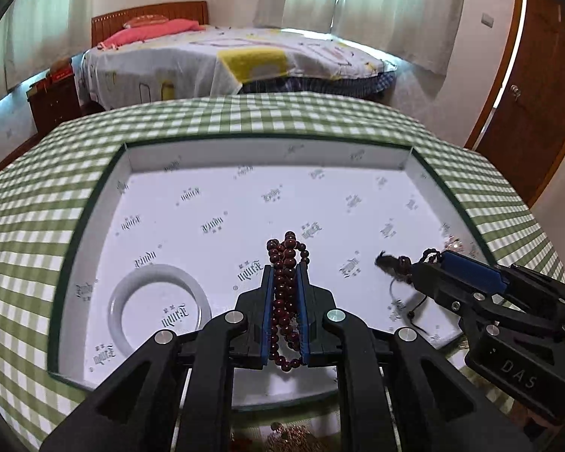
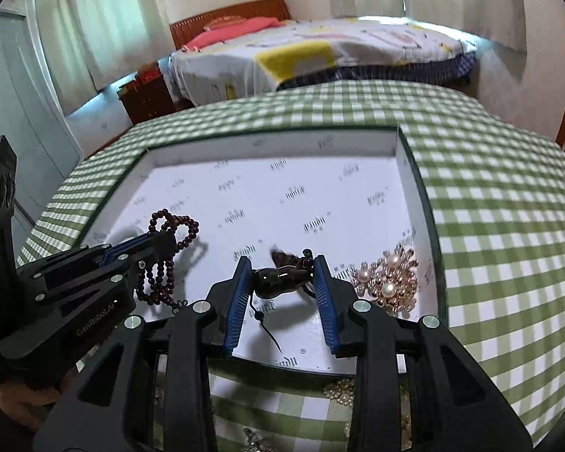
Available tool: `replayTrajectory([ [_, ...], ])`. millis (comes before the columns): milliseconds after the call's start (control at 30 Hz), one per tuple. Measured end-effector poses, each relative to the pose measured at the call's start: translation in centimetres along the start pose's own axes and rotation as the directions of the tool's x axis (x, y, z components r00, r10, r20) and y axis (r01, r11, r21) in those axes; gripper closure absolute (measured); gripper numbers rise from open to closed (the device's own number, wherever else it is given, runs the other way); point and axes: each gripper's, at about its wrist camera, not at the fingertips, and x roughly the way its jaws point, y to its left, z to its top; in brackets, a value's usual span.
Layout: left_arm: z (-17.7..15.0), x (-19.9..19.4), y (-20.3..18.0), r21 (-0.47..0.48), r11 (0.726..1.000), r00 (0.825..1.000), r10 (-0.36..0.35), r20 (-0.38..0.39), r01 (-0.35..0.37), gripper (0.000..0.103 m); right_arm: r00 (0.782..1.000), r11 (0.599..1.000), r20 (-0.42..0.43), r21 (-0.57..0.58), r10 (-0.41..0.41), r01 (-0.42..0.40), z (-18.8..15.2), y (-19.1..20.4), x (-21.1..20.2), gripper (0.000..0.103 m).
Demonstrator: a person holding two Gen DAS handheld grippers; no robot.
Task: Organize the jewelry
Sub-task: 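Carry the bead string with the left tool while the right tool carries the pendant into the tray, then open the left tool to drop the beads while the right tool releases the pendant in the tray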
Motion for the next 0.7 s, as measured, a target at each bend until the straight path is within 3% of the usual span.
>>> replayTrajectory([
  [200, -0.1, 0.8, 0.4, -0.023, 1.000, 1.000, -0.005, -0.023, 0.005, 0.089, 1.000, 1.000, -0.030, 0.013, 0.007, -0.007, -0.4, -0.4, 1.1, 0.069],
  [333, -0.3, 0.9, 0.4, -0.031, 0.999, 1.000, -0.016, -0.023, 0.016, 0.062, 1.000, 1.000, -0.027, 0.017, 0.012, -0.011, -0.4, -0.6, 1.1, 0.067],
  [433, -0.4, 0.8, 0.2, -0.032, 0.999, 0.999, -0.023, -0.023, 0.022, 0.049, 1.000, 1.000, -0.020, 0.022, 0.012, -0.011, -0.3, -0.7, 0.8, 0.059],
  [700, -0.2, -0.2, 0.2, -0.063, 0.997, 0.999, -0.045, -0.011, 0.044, 0.039, 1.000, 1.000, 0.018, 0.020, 0.014, -0.015, 0.1, -0.5, -1.1, 0.059],
])
